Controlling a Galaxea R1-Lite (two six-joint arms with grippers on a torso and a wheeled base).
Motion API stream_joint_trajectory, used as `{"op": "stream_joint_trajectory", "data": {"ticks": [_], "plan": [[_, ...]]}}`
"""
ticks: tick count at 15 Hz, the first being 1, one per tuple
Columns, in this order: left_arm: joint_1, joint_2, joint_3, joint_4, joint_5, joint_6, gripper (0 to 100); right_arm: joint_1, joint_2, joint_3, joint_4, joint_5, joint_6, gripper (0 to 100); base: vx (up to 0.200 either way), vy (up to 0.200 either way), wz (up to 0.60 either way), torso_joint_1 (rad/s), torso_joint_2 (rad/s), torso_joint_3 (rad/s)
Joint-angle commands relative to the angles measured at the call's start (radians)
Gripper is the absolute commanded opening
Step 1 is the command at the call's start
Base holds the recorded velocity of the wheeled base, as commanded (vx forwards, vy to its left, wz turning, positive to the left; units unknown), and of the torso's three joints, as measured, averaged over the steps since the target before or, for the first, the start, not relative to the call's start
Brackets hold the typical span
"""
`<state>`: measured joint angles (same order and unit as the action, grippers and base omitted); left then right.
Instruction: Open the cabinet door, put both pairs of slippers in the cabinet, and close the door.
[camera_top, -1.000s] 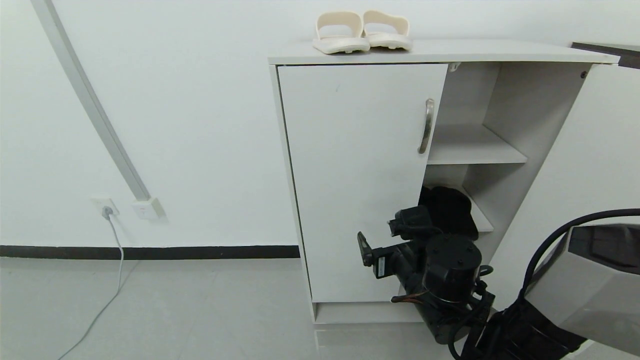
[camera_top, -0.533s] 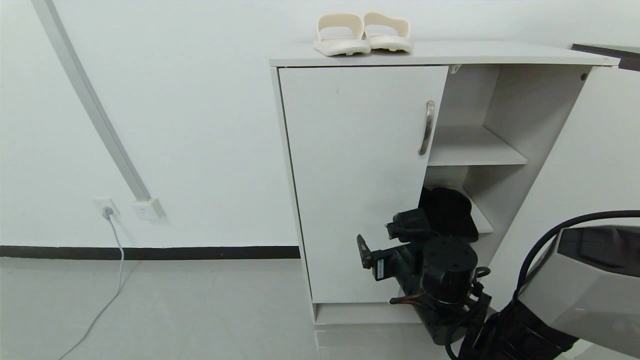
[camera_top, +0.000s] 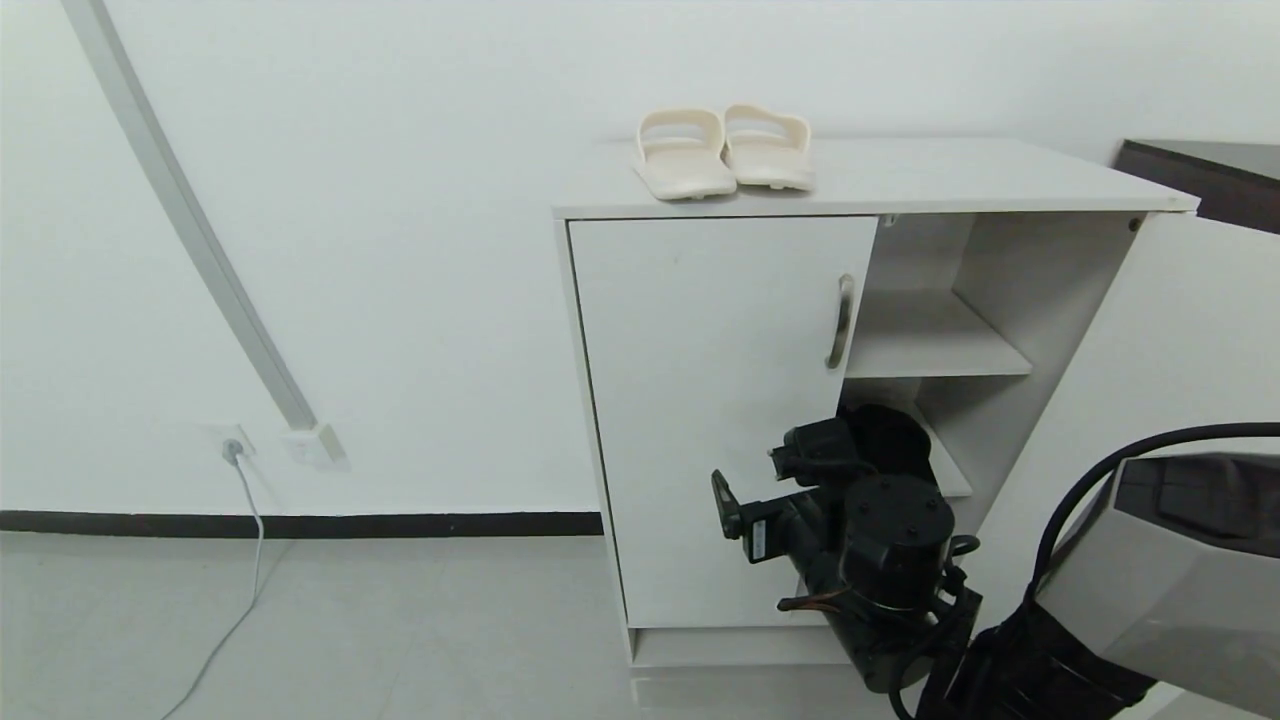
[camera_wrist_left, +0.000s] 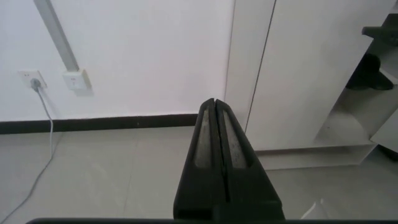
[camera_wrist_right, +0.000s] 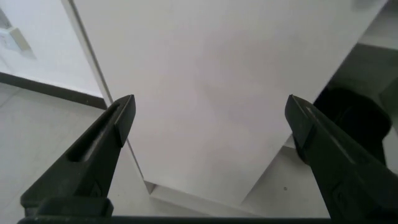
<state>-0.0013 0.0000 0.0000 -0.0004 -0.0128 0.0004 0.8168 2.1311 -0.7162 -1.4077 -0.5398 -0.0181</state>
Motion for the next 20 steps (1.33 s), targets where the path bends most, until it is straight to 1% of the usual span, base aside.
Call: {"op": "stream_joint_trajectory", "data": {"ticks": [1,10,20], "plan": [[0.000,0.002,0.000,0.000,0.000,0.000,0,0.001,0.001,0.000,-0.001,0.000,0.000,100,0.000,0.000,0.00,0.115,-0.46,-0.344],[0.000,0.002,0.000,0.000,0.000,0.001,0,0.001,0.001,0.001,-0.001,0.000,0.000,100,0.000,0.000,0.00,0.153,-0.47,-0.326],[0.000,0.002,0.000,0.000,0.000,0.001,0,0.001,0.009,0.021,-0.013,0.000,-0.016,100,0.000,0.000,0.00,0.209,-0.53,-0.317]]}}
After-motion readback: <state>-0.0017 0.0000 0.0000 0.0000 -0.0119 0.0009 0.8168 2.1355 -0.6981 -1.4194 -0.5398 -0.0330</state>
